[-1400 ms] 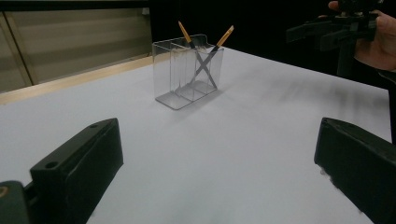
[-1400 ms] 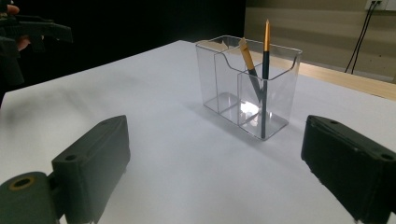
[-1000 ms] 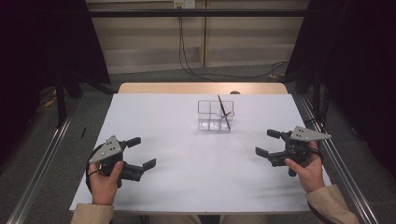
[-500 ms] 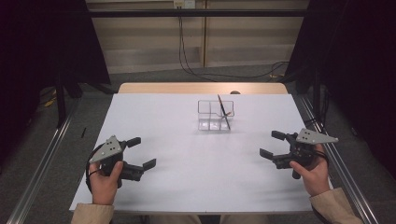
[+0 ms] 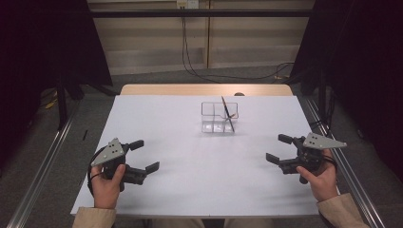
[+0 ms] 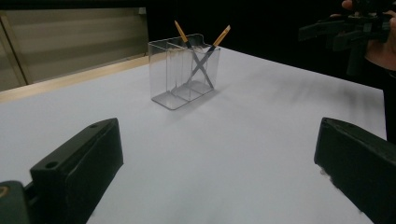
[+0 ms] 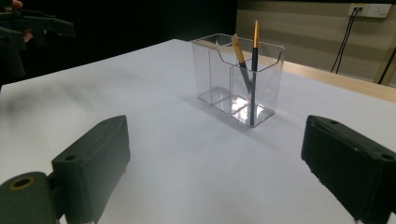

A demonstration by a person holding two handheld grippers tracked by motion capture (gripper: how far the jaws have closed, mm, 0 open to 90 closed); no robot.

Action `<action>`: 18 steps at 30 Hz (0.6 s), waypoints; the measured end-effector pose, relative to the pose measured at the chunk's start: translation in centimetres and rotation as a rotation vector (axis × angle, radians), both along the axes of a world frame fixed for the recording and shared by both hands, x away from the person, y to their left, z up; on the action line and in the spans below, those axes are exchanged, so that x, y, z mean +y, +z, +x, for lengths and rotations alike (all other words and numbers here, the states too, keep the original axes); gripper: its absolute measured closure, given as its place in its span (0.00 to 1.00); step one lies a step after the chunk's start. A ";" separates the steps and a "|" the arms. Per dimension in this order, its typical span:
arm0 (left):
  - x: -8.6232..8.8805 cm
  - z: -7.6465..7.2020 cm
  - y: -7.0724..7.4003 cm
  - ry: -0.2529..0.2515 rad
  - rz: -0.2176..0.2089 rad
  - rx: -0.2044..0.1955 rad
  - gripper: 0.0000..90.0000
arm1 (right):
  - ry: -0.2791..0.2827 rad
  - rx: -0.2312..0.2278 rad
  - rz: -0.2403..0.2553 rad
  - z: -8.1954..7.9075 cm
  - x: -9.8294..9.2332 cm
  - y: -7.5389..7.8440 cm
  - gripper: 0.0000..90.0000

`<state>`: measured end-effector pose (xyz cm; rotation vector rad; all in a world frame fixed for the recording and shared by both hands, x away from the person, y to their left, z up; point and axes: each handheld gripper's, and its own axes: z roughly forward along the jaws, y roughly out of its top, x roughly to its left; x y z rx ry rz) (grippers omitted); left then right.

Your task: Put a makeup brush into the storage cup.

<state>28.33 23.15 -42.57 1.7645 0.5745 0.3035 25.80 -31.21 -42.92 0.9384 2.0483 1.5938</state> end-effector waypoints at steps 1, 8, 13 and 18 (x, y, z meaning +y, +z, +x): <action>0.0 0.0 0.0 0.000 0.000 0.000 0.01 | 0.000 0.003 0.004 -0.1 0.0 0.0 0.08; -0.1 0.0 0.0 -0.002 0.001 0.001 0.01 | -0.002 -0.005 0.012 -0.5 -0.4 0.3 0.08; -0.1 -0.1 0.0 -0.002 0.000 0.002 0.01 | 0.004 -0.007 0.009 -0.5 -0.3 0.3 0.08; 0.1 -0.2 -0.2 -0.002 0.001 0.005 0.01 | 0.009 -0.010 0.004 -0.4 -0.2 0.3 0.08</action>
